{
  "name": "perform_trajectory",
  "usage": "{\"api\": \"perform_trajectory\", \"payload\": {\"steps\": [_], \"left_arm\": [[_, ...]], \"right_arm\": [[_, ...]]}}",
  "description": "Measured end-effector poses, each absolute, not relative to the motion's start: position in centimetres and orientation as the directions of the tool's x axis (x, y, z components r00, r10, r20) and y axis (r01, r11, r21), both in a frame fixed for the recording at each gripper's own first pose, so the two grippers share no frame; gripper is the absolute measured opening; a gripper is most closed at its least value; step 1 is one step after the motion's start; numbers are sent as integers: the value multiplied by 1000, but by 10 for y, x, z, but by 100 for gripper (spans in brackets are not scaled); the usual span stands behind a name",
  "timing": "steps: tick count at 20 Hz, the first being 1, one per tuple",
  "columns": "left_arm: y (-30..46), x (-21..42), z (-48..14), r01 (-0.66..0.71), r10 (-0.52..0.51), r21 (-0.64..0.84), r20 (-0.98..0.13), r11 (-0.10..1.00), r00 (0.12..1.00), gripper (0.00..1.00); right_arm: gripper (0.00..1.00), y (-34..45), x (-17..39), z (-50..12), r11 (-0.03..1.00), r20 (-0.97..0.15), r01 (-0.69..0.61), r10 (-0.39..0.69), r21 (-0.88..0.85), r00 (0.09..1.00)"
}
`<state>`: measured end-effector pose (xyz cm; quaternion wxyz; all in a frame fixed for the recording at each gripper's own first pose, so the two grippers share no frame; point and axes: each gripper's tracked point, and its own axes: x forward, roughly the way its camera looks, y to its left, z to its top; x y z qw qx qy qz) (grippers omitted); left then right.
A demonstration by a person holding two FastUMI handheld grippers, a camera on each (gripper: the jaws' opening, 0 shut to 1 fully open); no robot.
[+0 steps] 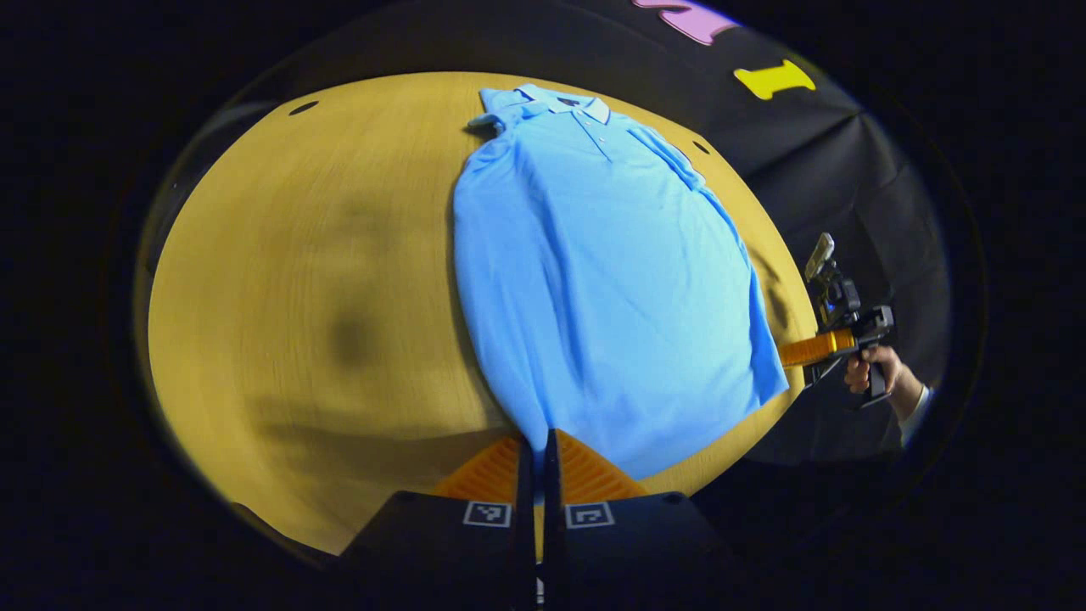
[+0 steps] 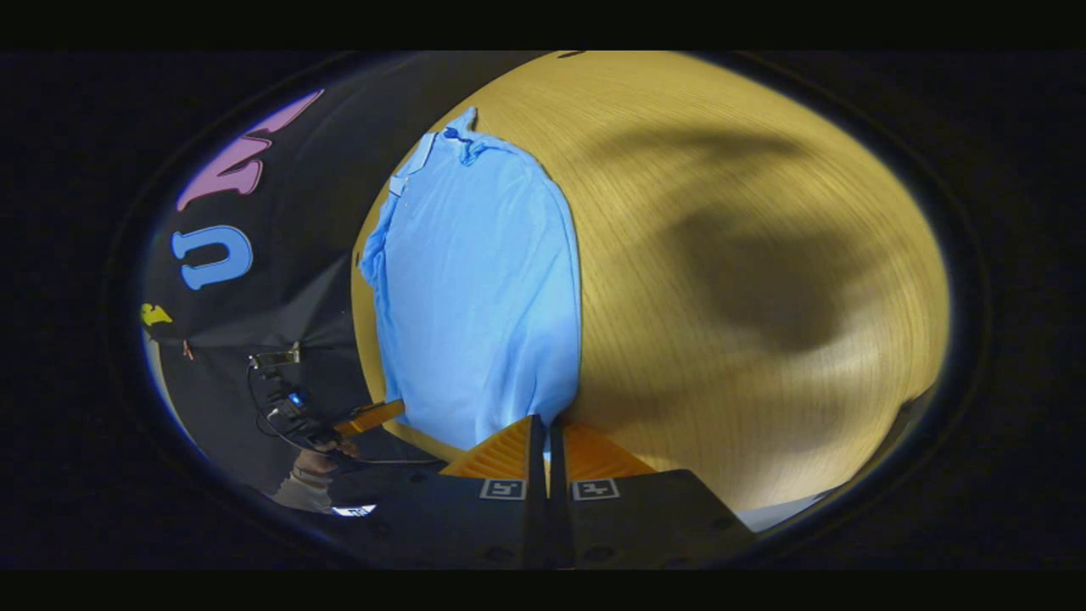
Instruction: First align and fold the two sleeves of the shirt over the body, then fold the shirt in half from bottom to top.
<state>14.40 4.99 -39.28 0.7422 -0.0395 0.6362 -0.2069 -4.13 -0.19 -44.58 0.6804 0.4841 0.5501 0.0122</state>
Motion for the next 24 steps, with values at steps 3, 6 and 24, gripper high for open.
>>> {"api": "perform_trajectory", "payload": {"steps": [3, 6, 24], "left_arm": [[52, 146, -389, 261, -363, -324, -925, 910, 116, 6], [45, 151, -375, 282, -407, -357, -903, 890, 140, 6], [5, 334, -253, 380, -511, -354, -704, 854, 493, 6]], "right_arm": [[10, 1, -32, -439, 497, -701, 498, 568, 710, 432], [5, 3, -15, -423, 442, -640, 467, 580, 766, 503], [4, -42, 165, -257, 582, -361, -7, 513, 813, 779]]}}
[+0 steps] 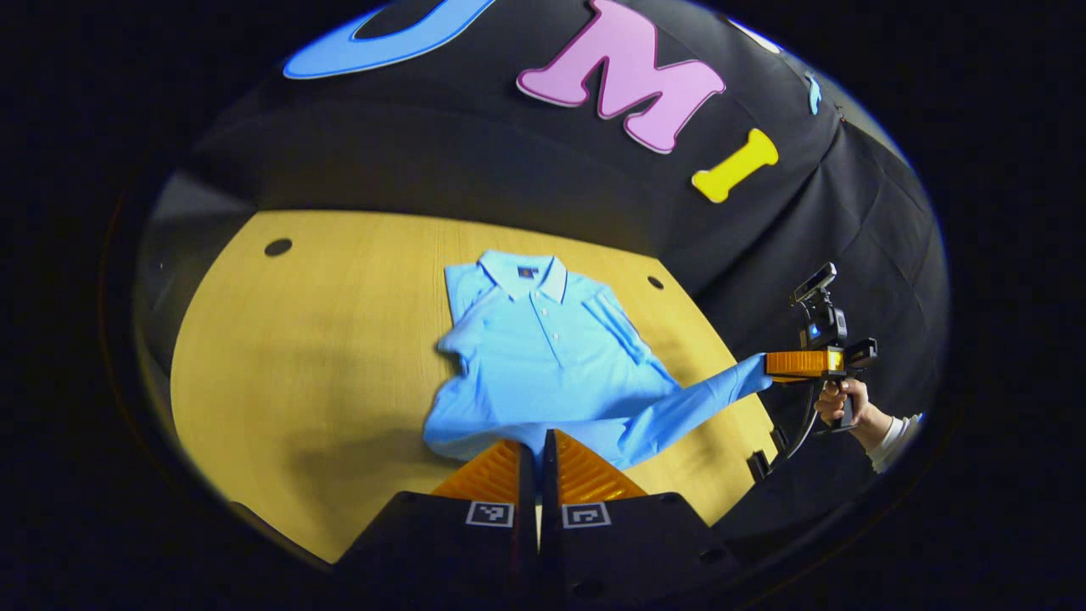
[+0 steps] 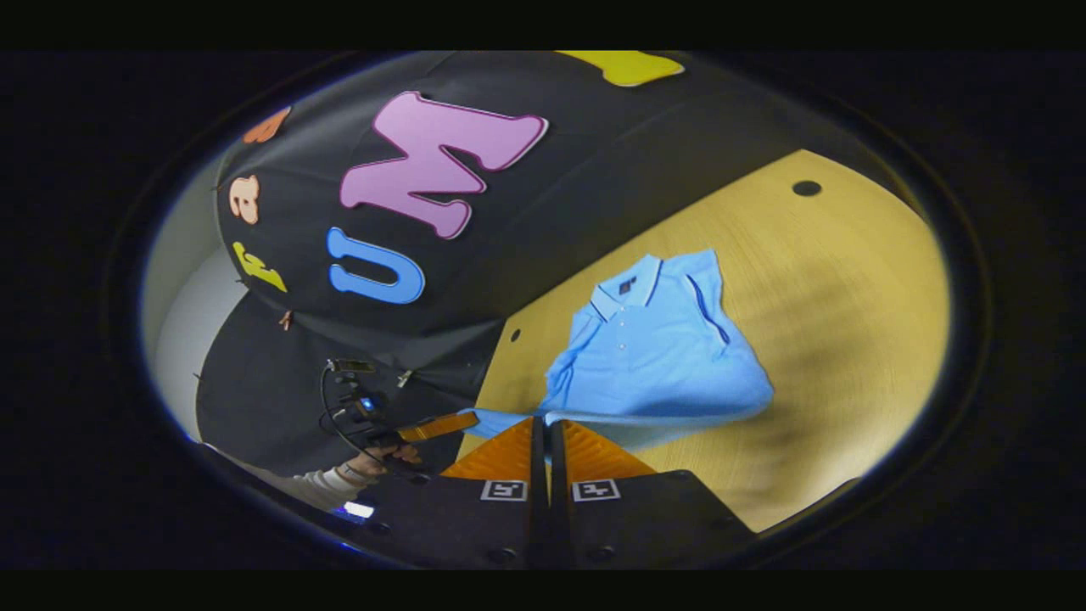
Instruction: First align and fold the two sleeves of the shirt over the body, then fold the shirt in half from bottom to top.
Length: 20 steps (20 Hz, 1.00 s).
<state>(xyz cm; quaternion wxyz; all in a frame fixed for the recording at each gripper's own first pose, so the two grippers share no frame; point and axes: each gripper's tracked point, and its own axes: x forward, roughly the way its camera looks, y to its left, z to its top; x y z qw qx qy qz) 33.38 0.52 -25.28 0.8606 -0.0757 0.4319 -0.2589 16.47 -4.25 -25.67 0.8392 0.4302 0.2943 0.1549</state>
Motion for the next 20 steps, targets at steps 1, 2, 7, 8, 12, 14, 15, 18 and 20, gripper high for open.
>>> {"api": "perform_trajectory", "payload": {"steps": [1, 2, 7, 8, 12, 14, 15, 18, 20], "left_arm": [[2, 354, -247, 389, -505, -336, -693, 858, 514, 6], [1, 374, -245, 398, -493, -311, -684, 863, 537, 6], [-8, 475, -258, 363, -421, -234, -667, 902, 615, 6], [-10, 495, -268, 353, -401, -216, -669, 910, 625, 6], [-15, 559, -310, 265, -331, -203, -679, 942, 655, 6], [-8, 582, -334, 225, -290, -187, -696, 956, 656, 6], [-6, 592, -344, 204, -278, -190, -703, 960, 655, 6], [-4, 622, -346, 147, -261, -223, -664, 964, 701, 6], [3, 636, -350, 126, -232, -205, -664, 971, 711, 6]], "right_arm": [[0, -48, 185, -252, 600, -356, -25, 506, 799, 786], [0, -54, 205, -251, 624, -357, -40, 496, 780, 791], [4, -96, 309, -268, 716, -401, -12, 406, 698, 821], [5, -105, 330, -281, 734, -421, 10, 378, 679, 824], [5, -149, 390, -336, 774, -510, 134, 266, 618, 818], [4, -162, 409, -358, 783, -541, 178, 228, 596, 810], [0, -169, 416, -363, 781, -545, 188, 221, 596, 809], [0, -183, 444, -364, 770, -523, 199, 196, 605, 829], [4, -194, 458, -376, 771, -549, 242, 162, 589, 820]]}}
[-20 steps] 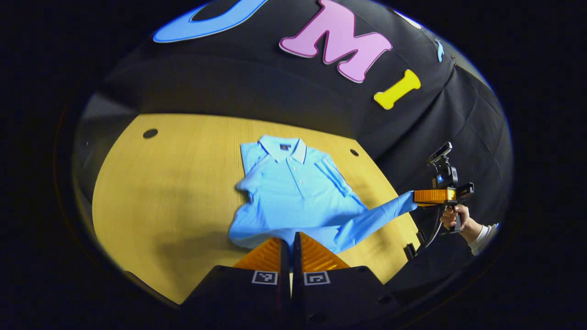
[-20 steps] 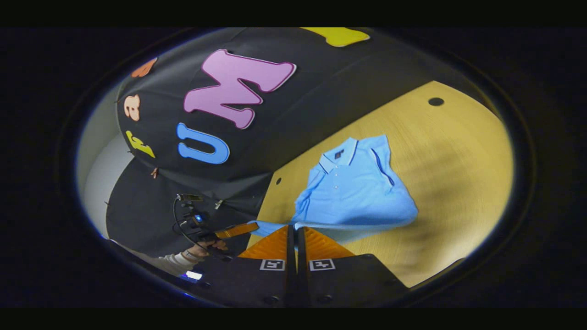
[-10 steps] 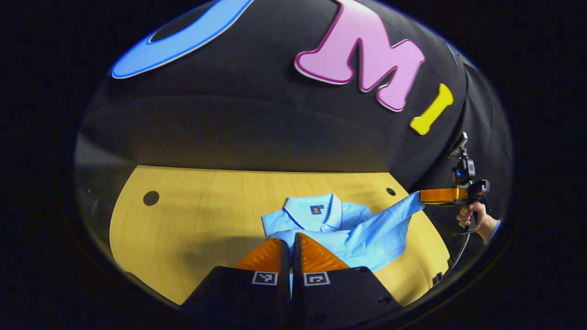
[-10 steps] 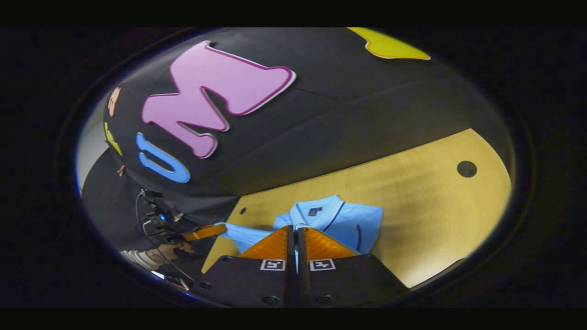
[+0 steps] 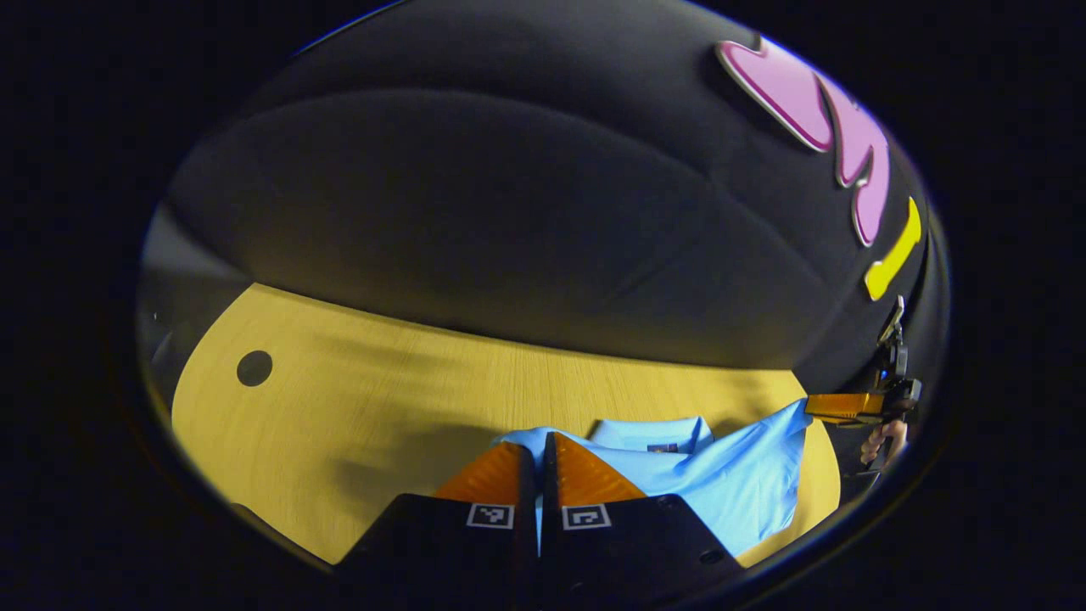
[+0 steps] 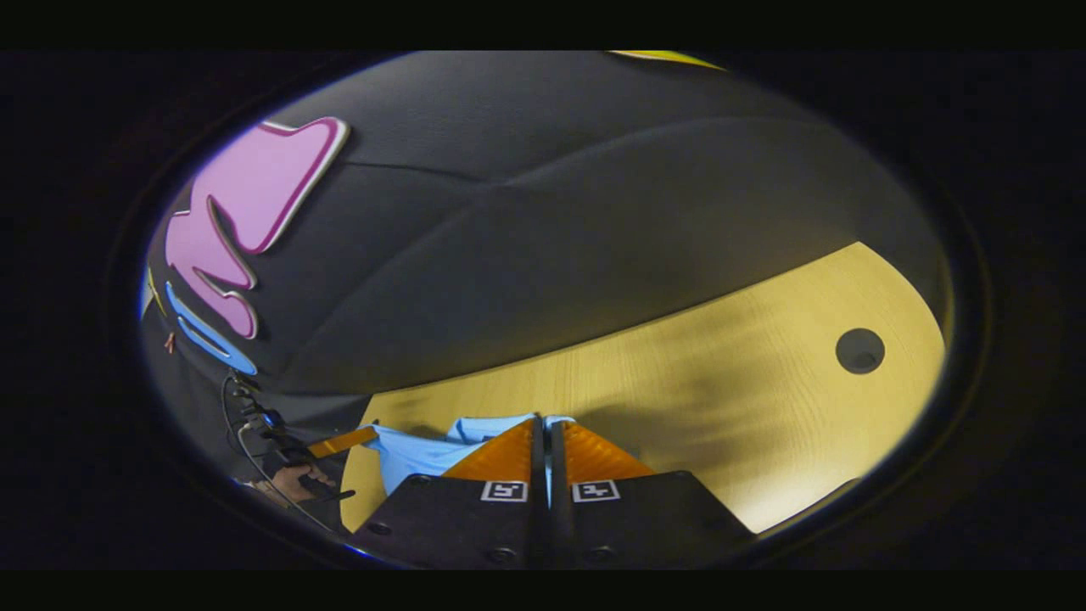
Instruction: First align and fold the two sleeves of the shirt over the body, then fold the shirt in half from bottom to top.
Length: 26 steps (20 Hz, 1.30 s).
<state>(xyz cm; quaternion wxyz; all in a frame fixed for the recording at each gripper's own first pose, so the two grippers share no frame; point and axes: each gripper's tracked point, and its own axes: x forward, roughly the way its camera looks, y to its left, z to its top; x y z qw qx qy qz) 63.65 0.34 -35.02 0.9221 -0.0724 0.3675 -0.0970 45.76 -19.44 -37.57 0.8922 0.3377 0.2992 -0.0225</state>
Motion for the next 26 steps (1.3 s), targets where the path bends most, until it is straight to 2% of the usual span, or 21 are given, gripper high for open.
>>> {"api": "perform_trajectory", "payload": {"steps": [1, 2, 3, 4, 5, 6, 7, 8, 9, 10, 11, 13, 14, 15, 16, 17, 18, 21, 26], "left_arm": [[13, 640, -360, 122, -202, -164, -688, 979, 697, 8], [20, 642, -368, 129, -165, -105, -712, 986, 682, 11], [25, 642, -375, 137, -128, -47, -736, 989, 665, 18], [28, 641, -375, 138, -97, -7, -750, 990, 655, 31], [26, 641, -377, 135, -82, 9, -754, 991, 652, 49], [25, 643, -373, 125, -68, 21, -746, 992, 662, 66], [24, 643, -365, 117, -54, 34, -733, 993, 678, 83], [27, 646, -357, 107, -33, 60, -714, 992, 700, 100], [27, 648, -353, 105, -23, 76, -695, 992, 718, 100], [25, 649, -342, 106, -27, 75, -681, 992, 732, 100], [21, 646, -331, 103, -32, 68, -667, 992, 744, 100], [15, 638, -306, 107, -50, 51, -640, 993, 767, 100], [10, 632, -291, 116, -62, 47, -619, 992, 783, 100], [5, 625, -275, 130, -73, 52, -599, 990, 798, 100], [2, 615, -259, 143, -83, 58, -579, 988, 811, 100], [-3, 601, -244, 158, -95, 63, -564, 985, 820, 100], [-8, 589, -226, 171, -111, 62, -544, 983, 832, 100], [-16, 544, -177, 197, -144, 58, -488, 979, 861, 100], [-22, 463, -112, 234, -179, 97, -391, 967, 903, 100]], "right_arm": [[0, -200, 459, -387, 776, -579, 272, 143, 569, 803], [4, -204, 459, -396, 782, -602, 294, 126, 550, 788], [5, -206, 461, -403, 785, -615, 306, 117, 538, 780], [5, -205, 463, -409, 786, -618, 309, 116, 536, 777], [0, -203, 461, -413, 789, -626, 306, 124, 533, 770], [6, -200, 457, -415, 794, -629, 293, 139, 532, 765], [0, -197, 453, -415, 808, -629, 271, 151, 523, 762], [18, -198, 449, -412, 835, -628, 247, 143, 491, 765], [37, -199, 449, -409, 857, -622, 227, 131, 463, 772], [36, -199, 448, -401, 873, -609, 203, 128, 444, 783], [54, -198, 446, -388, 884, -594, 186, 122, 430, 795], [61, -193, 444, -363, 901, -559, 153, 113, 406, 821], [72, -191, 441, -350, 913, -544, 133, 109, 386, 832], [66, -187, 437, -337, 926, -529, 111, 105, 361, 842], [85, -183, 431, -323, 939, -518, 90, 103, 333, 849], [80, -179, 424, -308, 948, -504, 70, 101, 309, 858], [97, -174, 415, -295, 955, -490, 52, 102, 292, 866], [98, -161, 384, -256, 965, -449, 27, 96, 260, 888], [98, -150, 319, -190, 981, -364, 61, 9, 181, 931]]}}
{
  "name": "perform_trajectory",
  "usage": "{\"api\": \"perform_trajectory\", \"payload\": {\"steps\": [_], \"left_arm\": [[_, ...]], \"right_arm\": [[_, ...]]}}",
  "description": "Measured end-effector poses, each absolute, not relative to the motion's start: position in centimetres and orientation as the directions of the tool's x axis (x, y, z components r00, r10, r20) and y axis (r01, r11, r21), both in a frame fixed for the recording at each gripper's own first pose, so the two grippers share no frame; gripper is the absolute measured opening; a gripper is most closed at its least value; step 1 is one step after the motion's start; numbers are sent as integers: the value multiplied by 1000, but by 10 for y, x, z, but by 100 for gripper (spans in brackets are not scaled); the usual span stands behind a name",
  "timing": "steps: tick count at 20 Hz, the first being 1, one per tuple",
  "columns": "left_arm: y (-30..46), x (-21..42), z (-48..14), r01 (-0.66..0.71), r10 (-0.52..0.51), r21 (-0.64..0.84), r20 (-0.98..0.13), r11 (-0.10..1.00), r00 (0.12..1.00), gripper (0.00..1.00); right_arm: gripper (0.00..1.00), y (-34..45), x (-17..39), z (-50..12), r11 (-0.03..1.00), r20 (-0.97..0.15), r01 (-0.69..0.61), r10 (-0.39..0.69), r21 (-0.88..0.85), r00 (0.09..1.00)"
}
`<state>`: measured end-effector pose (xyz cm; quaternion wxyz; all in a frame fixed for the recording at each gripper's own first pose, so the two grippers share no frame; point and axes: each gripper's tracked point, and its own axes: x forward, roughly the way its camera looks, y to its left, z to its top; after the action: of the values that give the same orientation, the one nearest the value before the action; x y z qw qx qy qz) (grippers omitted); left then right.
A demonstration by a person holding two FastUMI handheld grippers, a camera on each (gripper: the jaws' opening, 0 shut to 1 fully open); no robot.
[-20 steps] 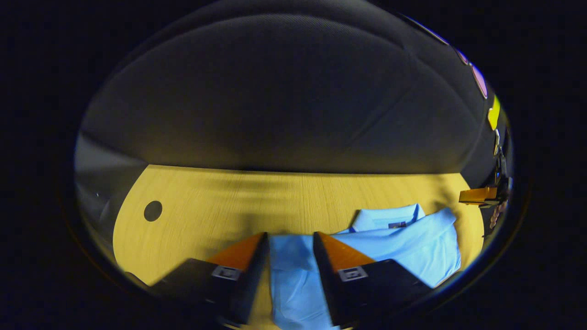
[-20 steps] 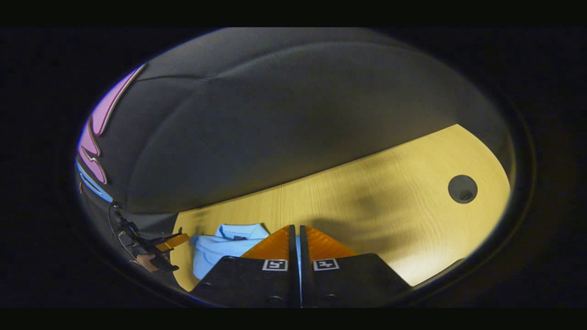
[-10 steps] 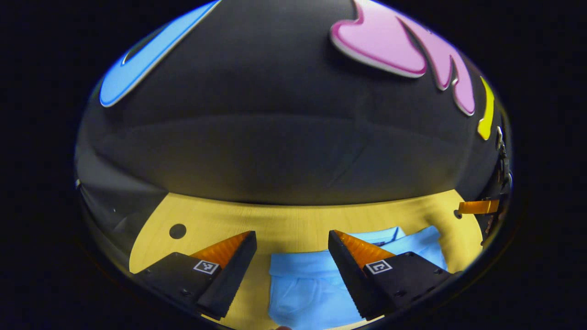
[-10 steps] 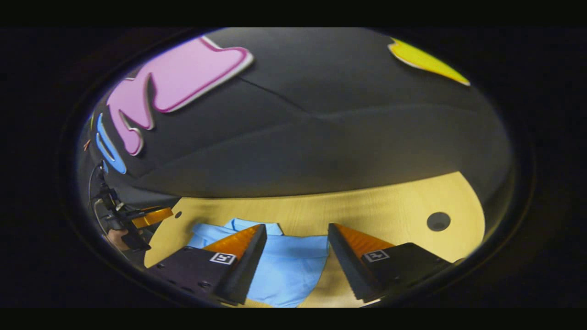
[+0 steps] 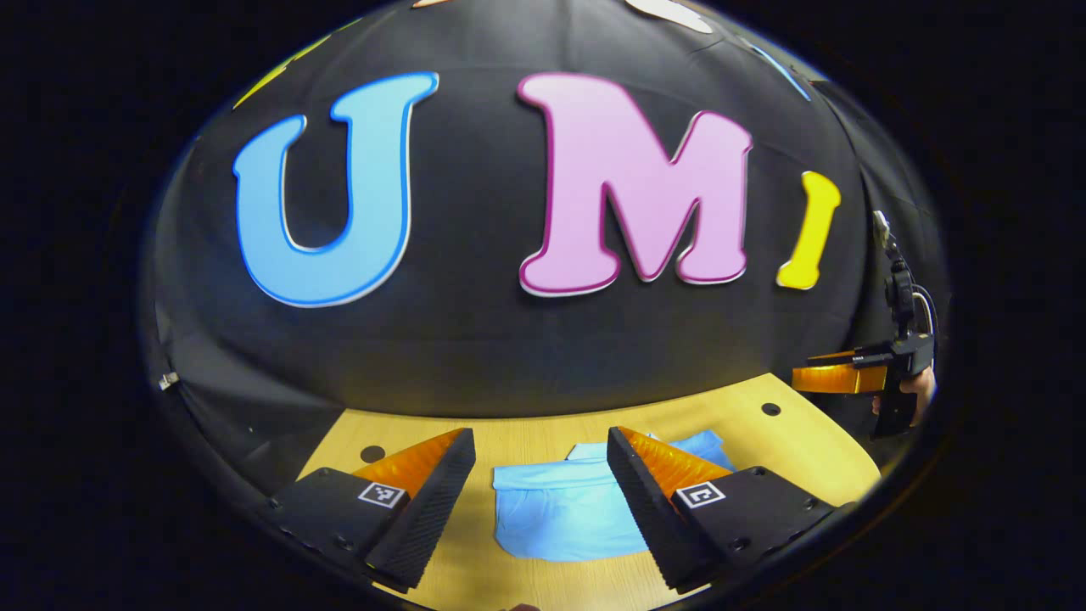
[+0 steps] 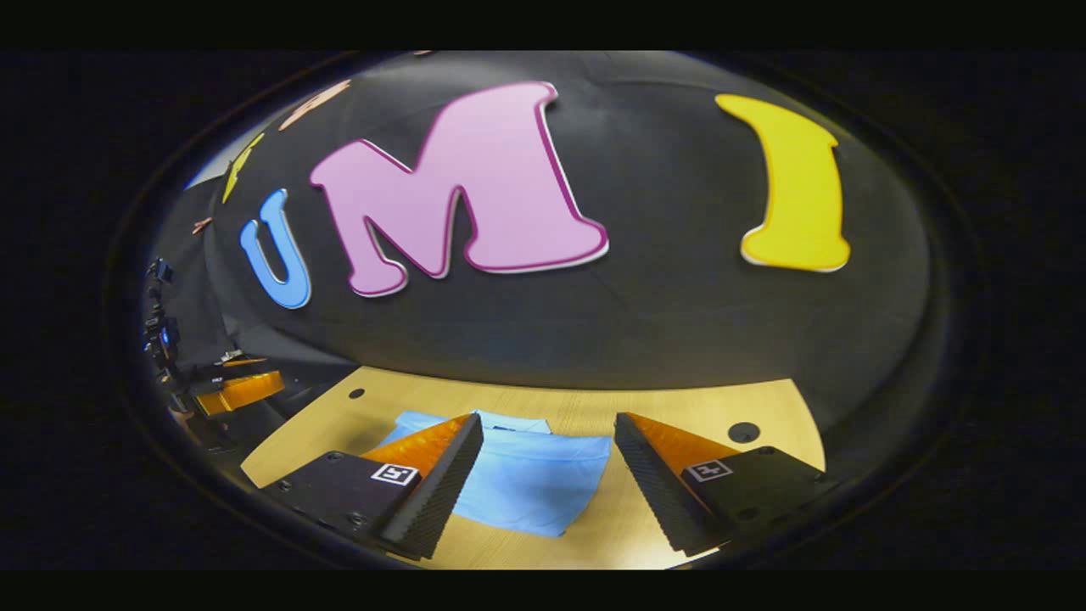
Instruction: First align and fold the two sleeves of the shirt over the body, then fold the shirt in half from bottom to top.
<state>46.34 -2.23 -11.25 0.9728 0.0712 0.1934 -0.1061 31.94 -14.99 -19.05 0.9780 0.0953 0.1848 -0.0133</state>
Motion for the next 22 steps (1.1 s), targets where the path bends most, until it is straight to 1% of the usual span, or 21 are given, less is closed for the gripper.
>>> {"api": "perform_trajectory", "payload": {"steps": [3, 5, 9, 13, 15, 18, 22], "left_arm": [[-29, 400, -90, 257, -209, 102, -339, 961, 917, 100], [-25, 355, -82, 250, -212, 87, -311, 964, 926, 98], [-4, 263, -70, 189, -172, 34, -286, 981, 943, 98], [17, 202, -56, 139, -129, 23, -251, 990, 959, 98], [22, 185, -46, 134, -125, 20, -233, 991, 964, 98], [21, 167, -25, 136, -134, -4, -195, 991, 972, 99], [19, 163, -4, 135, -129, 32, -147, 990, 981, 99]], "right_arm": [[98, -135, 258, -151, 991, -303, 103, -71, 90, 950], [98, -114, 212, -127, 991, -256, 126, -110, 48, 960], [98, -59, 121, -100, 992, -207, 123, -121, -4, 971], [96, -4, 42, -89, 997, -199, 78, -74, 11, 977], [97, 4, 15, -89, 997, -214, 70, -71, -12, 974], [97, 12, -8, -70, 997, -187, 72, -78, -38, 979], [97, 19, -9, -40, 997, -130, 62, -68, -48, 989]]}}
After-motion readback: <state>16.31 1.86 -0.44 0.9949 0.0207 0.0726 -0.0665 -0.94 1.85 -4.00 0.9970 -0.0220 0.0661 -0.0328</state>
